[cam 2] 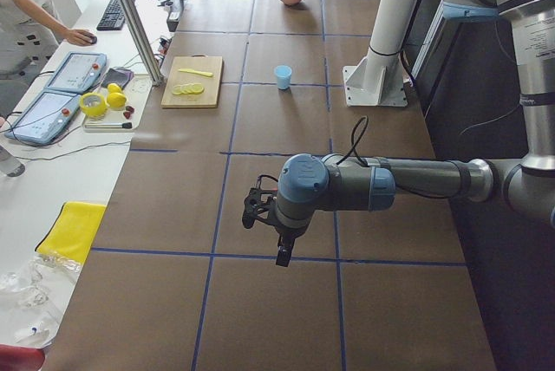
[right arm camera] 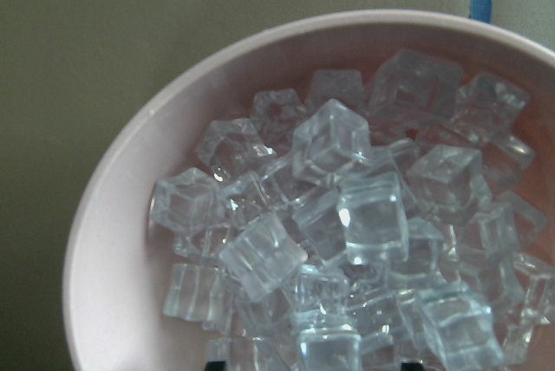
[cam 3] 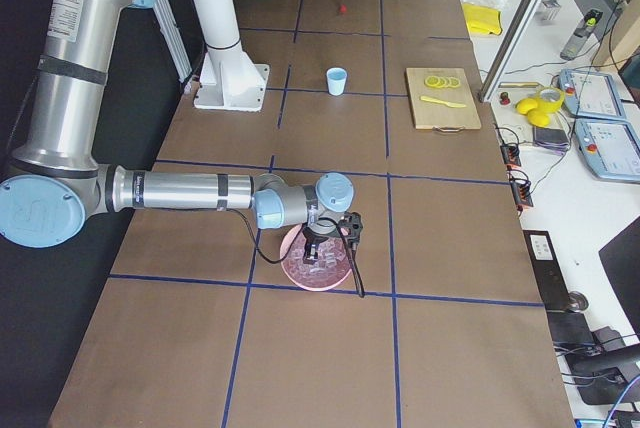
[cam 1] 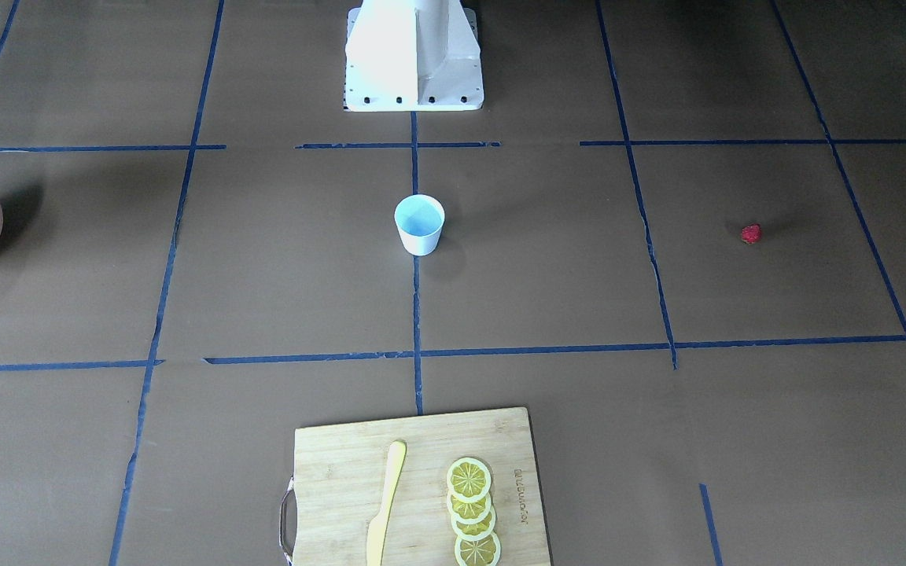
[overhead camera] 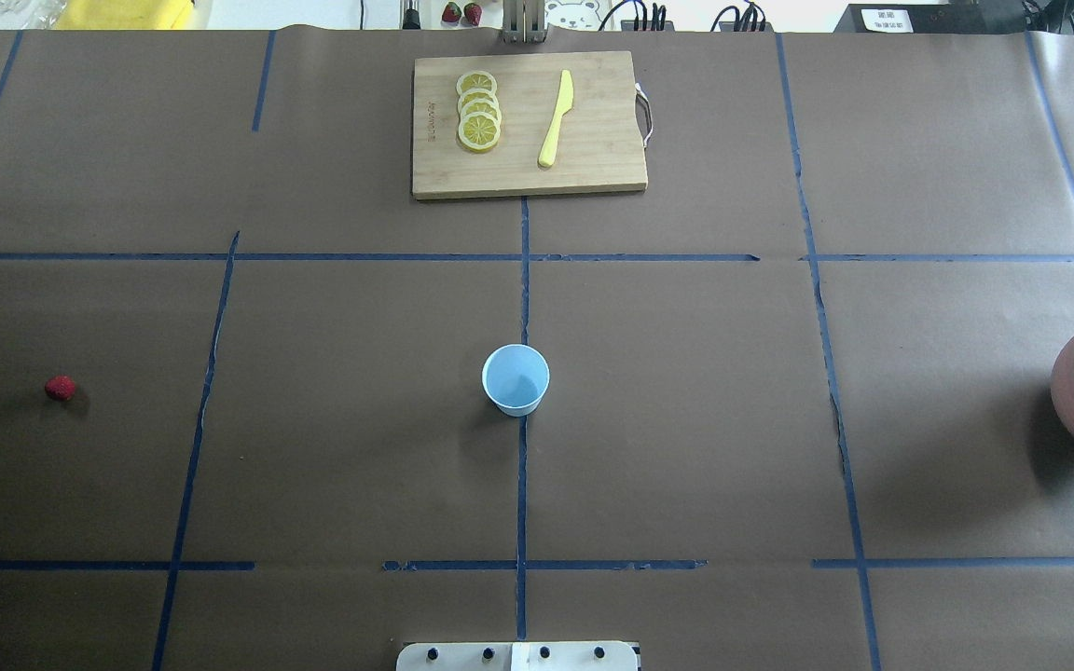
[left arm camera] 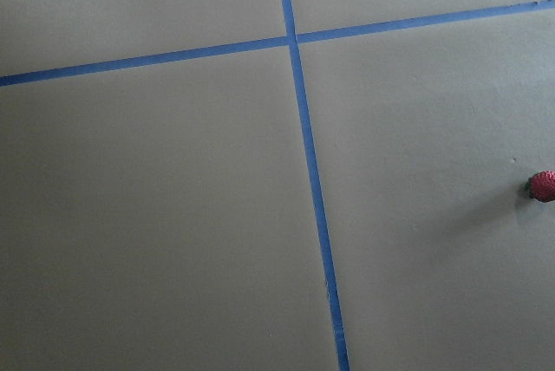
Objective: Put ice and strawberries in cup
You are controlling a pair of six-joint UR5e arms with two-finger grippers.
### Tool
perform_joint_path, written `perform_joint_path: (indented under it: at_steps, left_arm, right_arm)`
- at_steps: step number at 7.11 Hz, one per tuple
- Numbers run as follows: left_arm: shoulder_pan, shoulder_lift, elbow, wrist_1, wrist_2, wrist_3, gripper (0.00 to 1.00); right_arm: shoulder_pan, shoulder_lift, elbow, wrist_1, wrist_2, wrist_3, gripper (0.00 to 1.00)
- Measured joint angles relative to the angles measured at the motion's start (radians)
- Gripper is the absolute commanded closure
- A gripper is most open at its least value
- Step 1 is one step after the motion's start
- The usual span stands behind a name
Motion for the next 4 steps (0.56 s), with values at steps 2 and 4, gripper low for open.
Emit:
perform_joint_path:
  at_steps: [2, 4]
  left_arm:
    - [0.0, -0.001, 0.0, 0.0, 0.001, 0.0, 0.0]
    - [0.0, -0.003, 0.004, 0.0, 0.0, 0.0, 0.0]
  right_arm:
    - [-0.001, 0.0, -0.002, 0.0, -0.001, -0.001, 0.7]
    - [0.0, 0.0, -0.003, 0.001, -0.001, -0.002, 0.98]
